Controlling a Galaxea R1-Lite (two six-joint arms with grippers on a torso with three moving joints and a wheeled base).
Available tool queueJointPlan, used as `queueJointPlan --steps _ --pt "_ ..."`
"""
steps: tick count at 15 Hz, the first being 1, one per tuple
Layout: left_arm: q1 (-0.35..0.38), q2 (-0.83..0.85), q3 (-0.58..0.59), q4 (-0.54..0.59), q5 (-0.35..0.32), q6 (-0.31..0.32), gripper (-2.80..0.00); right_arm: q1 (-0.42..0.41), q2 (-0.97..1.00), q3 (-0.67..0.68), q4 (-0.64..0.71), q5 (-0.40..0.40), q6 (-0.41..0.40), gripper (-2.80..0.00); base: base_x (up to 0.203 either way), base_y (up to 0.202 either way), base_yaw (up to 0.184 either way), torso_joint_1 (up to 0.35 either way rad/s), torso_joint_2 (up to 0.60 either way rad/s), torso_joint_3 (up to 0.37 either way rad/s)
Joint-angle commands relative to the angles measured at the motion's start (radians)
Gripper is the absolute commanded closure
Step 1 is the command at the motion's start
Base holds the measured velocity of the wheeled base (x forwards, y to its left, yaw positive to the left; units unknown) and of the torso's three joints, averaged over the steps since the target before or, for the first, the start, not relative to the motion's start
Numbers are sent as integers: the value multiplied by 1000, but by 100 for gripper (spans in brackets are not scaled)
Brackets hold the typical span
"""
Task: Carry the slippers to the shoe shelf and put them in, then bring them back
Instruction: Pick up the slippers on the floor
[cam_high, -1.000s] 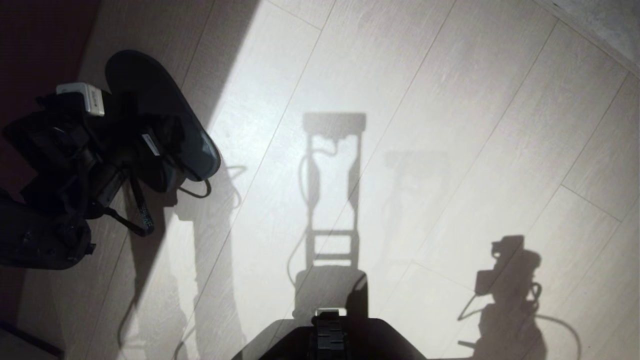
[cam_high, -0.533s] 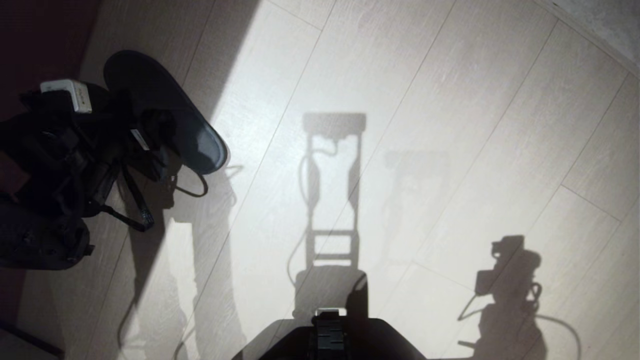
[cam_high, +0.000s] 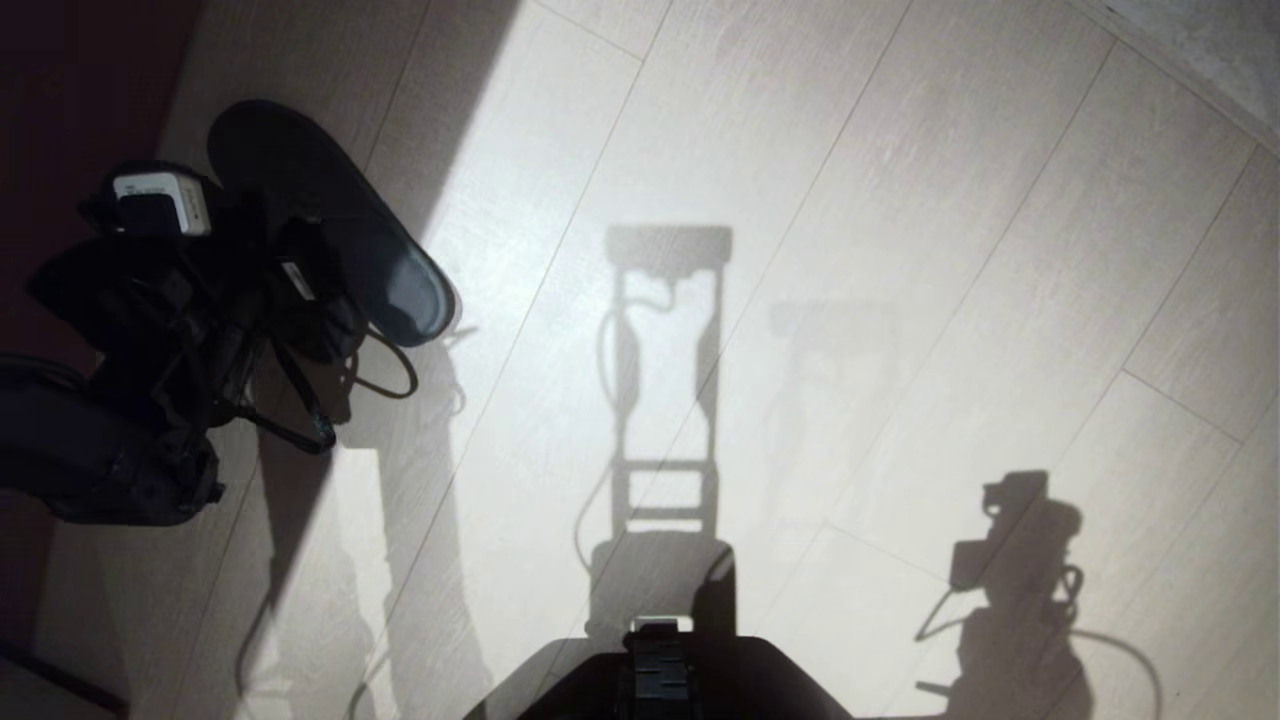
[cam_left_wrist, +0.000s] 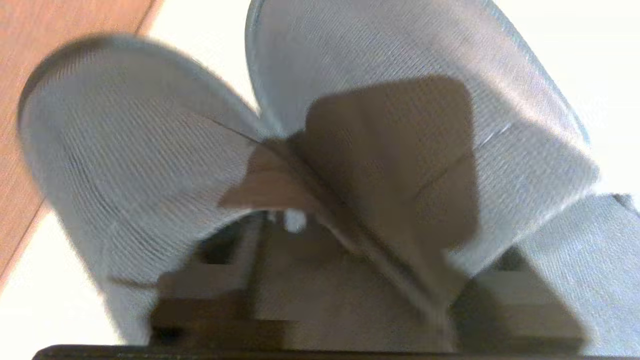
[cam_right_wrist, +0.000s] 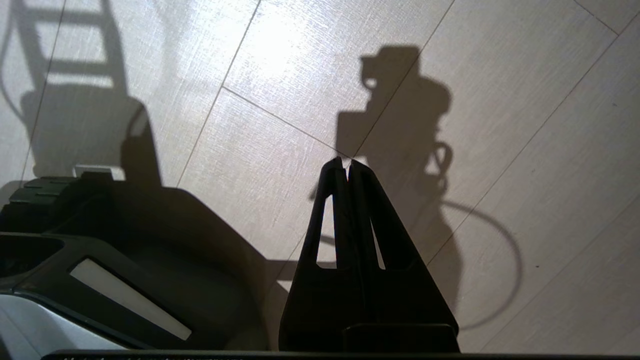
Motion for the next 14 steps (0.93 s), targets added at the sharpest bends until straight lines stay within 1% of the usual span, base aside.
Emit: queueJointPlan --steps 1,2,6,10,12,14 --pt "-4 32 -47 -12 9 0 0 0 -5 0 0 0 -1 0 0 0 0 0 0 0" --pt "-5 37 -65 -13 16 0 0 0 -5 0 0 0 -1 0 0 0 0 0 0 0" --pt "-6 27 -68 -13 16 0 0 0 -3 0 0 0 -1 0 0 0 0 0 0 0" --pt "-5 -23 -58 27 4 2 0 2 -3 0 0 0 -1 0 0 0 0 0 0 0" --pt "-5 -99 -57 117 -8 2 0 0 -3 0 0 0 0 0 0 0 0 0 0 0" --pt "7 -192 -57 246 -33 1 0 1 -3 0 0 0 -1 0 0 0 0 0 0 0"
